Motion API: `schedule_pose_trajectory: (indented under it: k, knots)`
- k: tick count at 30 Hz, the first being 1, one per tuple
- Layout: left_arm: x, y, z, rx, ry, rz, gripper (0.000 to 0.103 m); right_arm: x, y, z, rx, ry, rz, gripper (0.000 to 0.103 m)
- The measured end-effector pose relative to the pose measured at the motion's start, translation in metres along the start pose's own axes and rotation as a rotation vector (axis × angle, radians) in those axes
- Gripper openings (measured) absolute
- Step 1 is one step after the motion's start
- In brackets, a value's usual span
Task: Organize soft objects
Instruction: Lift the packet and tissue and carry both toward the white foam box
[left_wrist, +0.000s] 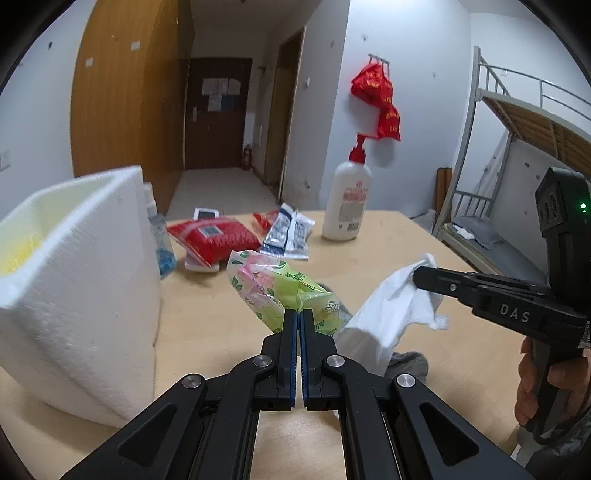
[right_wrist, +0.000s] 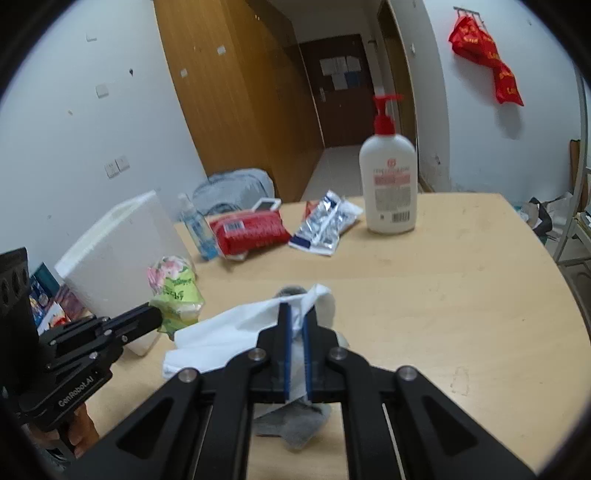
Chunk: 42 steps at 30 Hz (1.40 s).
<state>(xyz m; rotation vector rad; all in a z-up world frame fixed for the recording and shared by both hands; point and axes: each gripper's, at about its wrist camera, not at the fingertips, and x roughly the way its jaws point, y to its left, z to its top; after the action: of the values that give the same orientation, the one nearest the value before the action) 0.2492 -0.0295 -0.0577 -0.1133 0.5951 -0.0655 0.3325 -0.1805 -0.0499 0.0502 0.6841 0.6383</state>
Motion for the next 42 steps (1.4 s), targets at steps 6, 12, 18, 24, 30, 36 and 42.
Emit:
schedule_pose_trajectory:
  k: [6, 12, 18, 24, 30, 36, 42]
  knots:
    - [-0.03, -0.009, 0.006, 0.022, -0.059, 0.014, 0.002, -0.036, 0.011, 0.008, -0.02, -0.09, 0.0, 0.008]
    - [-0.059, -0.019, 0.008, 0.056, -0.12, 0.034, 0.002, -0.07, 0.024, 0.011, -0.047, -0.165, 0.005, 0.008]
    - [-0.085, -0.028, 0.008, 0.082, -0.163, 0.044, 0.002, -0.092, 0.035, 0.006, -0.066, -0.208, 0.008, 0.008]
    - [-0.109, -0.037, 0.003, 0.107, -0.194, 0.057, 0.002, -0.111, 0.043, -0.003, -0.073, -0.242, 0.012, 0.008]
    - [-0.134, -0.045, -0.006, 0.127, -0.225, 0.062, 0.002, -0.129, 0.051, -0.013, -0.08, -0.268, 0.014, 0.008]
    - [-0.157, -0.049, -0.015, 0.14, -0.255, 0.067, 0.002, -0.143, 0.059, -0.023, -0.09, -0.29, 0.018, 0.008]
    - [-0.171, -0.046, -0.023, 0.13, -0.264, 0.079, 0.002, -0.15, 0.069, -0.028, -0.106, -0.299, 0.031, 0.008]
